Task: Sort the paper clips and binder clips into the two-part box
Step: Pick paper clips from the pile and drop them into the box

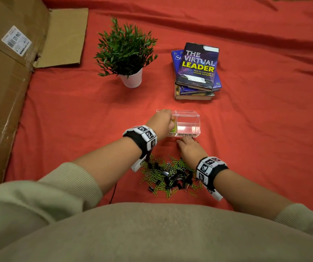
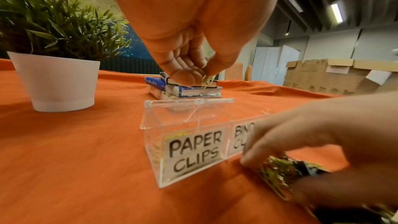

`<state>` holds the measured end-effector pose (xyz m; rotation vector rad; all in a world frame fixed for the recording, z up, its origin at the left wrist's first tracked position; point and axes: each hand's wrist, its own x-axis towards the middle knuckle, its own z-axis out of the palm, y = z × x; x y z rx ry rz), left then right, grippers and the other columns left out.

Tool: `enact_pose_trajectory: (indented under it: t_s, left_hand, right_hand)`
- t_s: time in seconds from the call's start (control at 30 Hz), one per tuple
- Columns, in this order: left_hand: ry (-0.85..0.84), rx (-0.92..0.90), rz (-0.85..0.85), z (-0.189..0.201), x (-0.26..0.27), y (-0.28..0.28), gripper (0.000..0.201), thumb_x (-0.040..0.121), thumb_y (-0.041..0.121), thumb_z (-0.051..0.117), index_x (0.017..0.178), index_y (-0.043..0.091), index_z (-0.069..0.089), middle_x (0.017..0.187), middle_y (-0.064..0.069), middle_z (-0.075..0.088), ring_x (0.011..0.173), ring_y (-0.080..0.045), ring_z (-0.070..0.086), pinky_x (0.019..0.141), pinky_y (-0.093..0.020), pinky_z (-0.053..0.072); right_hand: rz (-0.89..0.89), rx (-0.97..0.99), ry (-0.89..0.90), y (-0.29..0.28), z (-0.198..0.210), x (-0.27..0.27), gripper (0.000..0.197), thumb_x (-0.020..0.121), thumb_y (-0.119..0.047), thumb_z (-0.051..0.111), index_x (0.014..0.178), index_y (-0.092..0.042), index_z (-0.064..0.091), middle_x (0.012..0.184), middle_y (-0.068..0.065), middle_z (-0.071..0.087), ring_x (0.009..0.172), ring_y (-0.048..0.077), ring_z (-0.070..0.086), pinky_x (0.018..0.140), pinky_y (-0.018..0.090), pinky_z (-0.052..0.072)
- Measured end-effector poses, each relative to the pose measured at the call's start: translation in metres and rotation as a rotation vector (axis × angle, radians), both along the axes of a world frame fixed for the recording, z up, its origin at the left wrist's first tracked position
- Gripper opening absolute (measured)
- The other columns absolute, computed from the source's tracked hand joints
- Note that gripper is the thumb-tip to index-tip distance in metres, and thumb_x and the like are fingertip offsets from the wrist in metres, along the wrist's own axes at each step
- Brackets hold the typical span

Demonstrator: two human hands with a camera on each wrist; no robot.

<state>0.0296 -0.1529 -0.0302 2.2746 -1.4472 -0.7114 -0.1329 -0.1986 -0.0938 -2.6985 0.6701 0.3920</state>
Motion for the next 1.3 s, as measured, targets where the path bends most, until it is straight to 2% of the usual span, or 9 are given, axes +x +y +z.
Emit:
enact_pose_trajectory:
  t_s: [0.17,0.3,0.4,0.5,0.63,0.83,1.0,1.17,1.3]
  left_hand:
    - [-0.06,0.084,0.003,-0.01,0.009,-0.012,0.022,0.09,0.01,0.047,0.108,0.0,0.055,0.113,-0.019,0.056,0.105,-0.035,0.054,0.089,-0.039,0.043]
    - [-0.103,-0.044,-0.032,-0.016,0.009,0.011,0.024,0.09,0.013,0.053,0.112,0.007,0.057,0.114,-0.011,0.056,0.11,-0.026,0.051,0.097,-0.036,0.042]
    - [-0.094,-0.046,-0.042,-0.022,0.007,0.04,0.016,0.088,0.012,0.053,0.103,0.013,0.06,0.107,-0.005,0.058,0.103,-0.021,0.054,0.09,-0.033,0.045]
    - [-0.1,0.137,-0.049,-0.037,0.009,0.071,0.015,0.087,0.01,0.05,0.097,0.012,0.062,0.104,-0.006,0.059,0.098,-0.025,0.058,0.086,-0.038,0.049]
    - [-0.151,0.31,0.019,-0.054,0.005,0.094,0.02,0.088,0.011,0.052,0.105,0.005,0.06,0.106,-0.011,0.058,0.099,-0.031,0.059,0.087,-0.042,0.051]
    - [-0.154,0.303,-0.042,-0.059,-0.014,0.094,0.021,0.089,0.012,0.052,0.106,0.002,0.058,0.105,-0.012,0.054,0.102,-0.031,0.056,0.089,-0.043,0.05]
    - [-0.09,0.298,-0.061,-0.059,-0.016,0.094,0.03,0.088,0.012,0.051,0.117,0.008,0.055,0.112,-0.01,0.054,0.108,-0.031,0.055,0.093,-0.043,0.049]
    - [-0.094,0.362,-0.096,-0.057,-0.01,0.099,0.045,0.084,0.007,0.054,0.127,0.018,0.051,0.116,-0.006,0.052,0.112,-0.027,0.054,0.093,-0.041,0.049]
    - [-0.116,0.36,-0.025,-0.056,-0.008,0.101,0.032,0.084,0.013,0.057,0.116,0.011,0.055,0.112,-0.008,0.053,0.109,-0.028,0.054,0.091,-0.042,0.049]
  right_hand:
    - [0.025,-0.029,0.043,0.005,-0.003,0.003,0.037,0.087,0.002,0.044,0.123,-0.001,0.051,0.125,0.013,0.047,0.115,0.03,0.044,0.098,0.038,0.04]
    - [0.002,0.007,0.055,0.005,-0.003,0.001,0.029,0.084,0.006,0.045,0.111,0.0,0.055,0.113,0.013,0.049,0.109,0.03,0.046,0.09,0.04,0.045]
    - [-0.037,0.038,0.04,0.003,-0.004,0.002,0.021,0.086,0.003,0.047,0.104,0.002,0.057,0.104,0.014,0.052,0.101,0.031,0.051,0.081,0.04,0.048]
    - [-0.063,0.081,0.033,0.006,-0.003,0.009,0.024,0.089,-0.003,0.045,0.109,0.003,0.057,0.108,0.014,0.053,0.105,0.03,0.051,0.088,0.039,0.047]
    - [-0.045,0.136,-0.013,0.023,-0.006,0.013,0.026,0.089,-0.007,0.048,0.111,0.002,0.059,0.107,0.011,0.054,0.104,0.027,0.053,0.094,0.033,0.046]
    - [0.067,0.126,0.034,0.033,-0.003,0.008,0.033,0.087,-0.023,0.057,0.113,-0.003,0.056,0.106,0.01,0.052,0.1,0.026,0.053,0.092,0.036,0.046]
    - [0.057,0.153,0.043,0.033,-0.003,0.005,0.033,0.084,-0.003,0.051,0.117,-0.002,0.054,0.108,0.011,0.05,0.1,0.029,0.052,0.091,0.036,0.046]
    - [0.075,0.115,0.064,0.031,-0.003,0.004,0.027,0.088,-0.009,0.051,0.113,-0.001,0.058,0.109,0.012,0.055,0.101,0.03,0.055,0.091,0.038,0.047]
    - [0.057,0.097,0.1,0.033,-0.002,0.007,0.028,0.089,-0.012,0.049,0.113,-0.002,0.059,0.113,0.014,0.058,0.105,0.032,0.056,0.092,0.038,0.046]
